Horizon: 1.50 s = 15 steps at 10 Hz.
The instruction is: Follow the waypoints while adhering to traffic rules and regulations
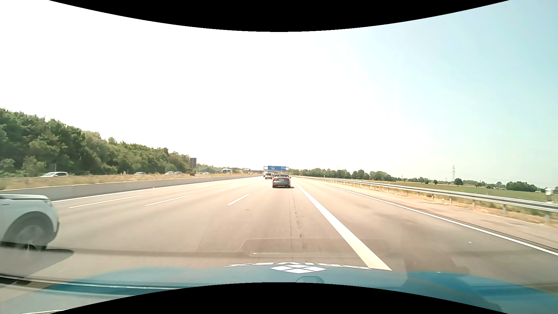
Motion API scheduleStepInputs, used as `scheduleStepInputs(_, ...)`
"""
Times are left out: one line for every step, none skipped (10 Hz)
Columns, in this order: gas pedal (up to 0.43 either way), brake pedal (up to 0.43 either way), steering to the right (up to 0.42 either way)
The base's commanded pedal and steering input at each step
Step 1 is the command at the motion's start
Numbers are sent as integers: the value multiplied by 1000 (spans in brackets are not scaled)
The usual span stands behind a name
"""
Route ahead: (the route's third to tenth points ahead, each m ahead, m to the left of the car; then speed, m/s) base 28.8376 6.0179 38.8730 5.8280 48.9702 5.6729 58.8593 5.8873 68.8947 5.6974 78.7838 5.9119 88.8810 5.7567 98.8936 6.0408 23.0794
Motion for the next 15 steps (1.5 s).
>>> scheduleStepInputs(169, 0, -3)
scheduleStepInputs(169, 0, -3)
scheduleStepInputs(169, 0, -2)
scheduleStepInputs(169, 0, -2)
scheduleStepInputs(169, 0, -2)
scheduleStepInputs(169, 0, -1)
scheduleStepInputs(169, 0, -1)
scheduleStepInputs(169, 0, -2)
scheduleStepInputs(169, 0, -2)
scheduleStepInputs(169, 0, -2)
scheduleStepInputs(169, 0, -1)
scheduleStepInputs(169, 0, -1)
scheduleStepInputs(189, 0, -1)
scheduleStepInputs(197, 0, 0)
scheduleStepInputs(197, 0, 0)
